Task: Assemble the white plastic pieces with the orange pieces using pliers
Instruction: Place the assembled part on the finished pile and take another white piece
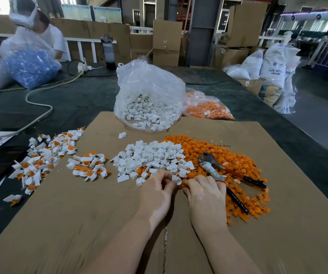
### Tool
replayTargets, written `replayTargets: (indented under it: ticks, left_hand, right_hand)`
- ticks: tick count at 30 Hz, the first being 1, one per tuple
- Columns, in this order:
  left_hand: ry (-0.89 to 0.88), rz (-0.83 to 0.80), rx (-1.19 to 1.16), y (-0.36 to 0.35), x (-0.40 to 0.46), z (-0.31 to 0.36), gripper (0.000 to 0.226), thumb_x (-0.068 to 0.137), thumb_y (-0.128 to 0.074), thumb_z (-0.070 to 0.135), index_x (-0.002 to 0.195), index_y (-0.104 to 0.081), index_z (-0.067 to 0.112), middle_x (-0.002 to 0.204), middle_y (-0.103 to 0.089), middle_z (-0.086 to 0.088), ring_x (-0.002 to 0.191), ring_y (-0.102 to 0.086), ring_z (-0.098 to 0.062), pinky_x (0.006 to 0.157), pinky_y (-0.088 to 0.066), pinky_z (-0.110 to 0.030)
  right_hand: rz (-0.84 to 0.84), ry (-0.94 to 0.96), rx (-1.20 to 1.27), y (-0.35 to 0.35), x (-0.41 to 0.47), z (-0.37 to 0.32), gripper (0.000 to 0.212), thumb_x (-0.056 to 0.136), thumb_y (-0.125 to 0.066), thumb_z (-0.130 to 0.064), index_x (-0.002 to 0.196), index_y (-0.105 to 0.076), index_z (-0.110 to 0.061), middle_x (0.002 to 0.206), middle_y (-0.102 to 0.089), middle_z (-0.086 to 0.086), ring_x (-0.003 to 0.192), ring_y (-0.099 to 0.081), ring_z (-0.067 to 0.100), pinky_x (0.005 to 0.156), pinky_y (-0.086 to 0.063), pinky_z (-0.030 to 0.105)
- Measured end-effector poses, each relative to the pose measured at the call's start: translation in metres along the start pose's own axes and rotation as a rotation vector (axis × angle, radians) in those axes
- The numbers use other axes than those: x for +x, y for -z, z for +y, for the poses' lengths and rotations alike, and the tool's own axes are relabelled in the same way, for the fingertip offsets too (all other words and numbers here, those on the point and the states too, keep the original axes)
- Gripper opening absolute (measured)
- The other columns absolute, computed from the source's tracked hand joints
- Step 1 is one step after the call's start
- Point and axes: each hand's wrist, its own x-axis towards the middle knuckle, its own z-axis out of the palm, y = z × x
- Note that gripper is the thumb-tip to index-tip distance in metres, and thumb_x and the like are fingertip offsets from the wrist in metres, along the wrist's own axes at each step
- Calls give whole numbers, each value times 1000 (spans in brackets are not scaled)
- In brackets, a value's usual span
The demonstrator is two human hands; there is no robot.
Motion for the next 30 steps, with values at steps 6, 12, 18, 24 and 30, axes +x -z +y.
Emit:
replayTargets:
  ticks: [6, 12, 18, 24, 30]
  left_hand:
    - [9, 0, -14, 0, 0, 0, 13, 87, -62, 16, 81, -56, 26, 72, -57, 10, 69, -51, -2, 56, -34, -5]
    - [6, 19, -13, 0, 0, 0, 11, 87, -61, 16, 83, -57, 25, 71, -56, 10, 68, -50, -3, 56, -34, -6]
    - [2, 21, -34, 1, 0, 0, 8, 88, -60, 16, 85, -57, 23, 73, -55, 10, 68, -49, -1, 57, -34, -4]
    - [16, -12, -26, 1, -1, -1, 13, 87, -61, 19, 80, -55, 28, 72, -56, 10, 68, -50, -2, 57, -35, -6]
    - [15, -28, -34, 2, -1, 0, 18, 86, -62, 18, 76, -53, 30, 71, -55, 9, 68, -49, -3, 56, -34, -5]
  right_hand:
    - [-33, -37, -7, 1, 0, -2, 23, 67, -82, -33, 68, -67, -16, 70, -61, 1, 67, -58, 24, 64, -44, 39]
    - [-33, -35, -14, -1, 2, -3, 26, 58, -88, -22, 68, -65, -14, 72, -60, 4, 66, -59, 26, 63, -46, 42]
    - [26, -98, 82, 0, 1, 0, 22, 61, -87, -18, 68, -67, -12, 74, -62, 3, 72, -61, 26, 70, -44, 42]
    - [68, -94, 232, 3, 2, 2, 16, 64, -84, -19, 65, -68, -14, 68, -60, -2, 68, -59, 22, 73, -33, 35]
    - [24, -90, 178, 1, 0, 1, 11, 71, -80, -14, 70, -69, -15, 72, -61, -1, 72, -59, 23, 74, -30, 34]
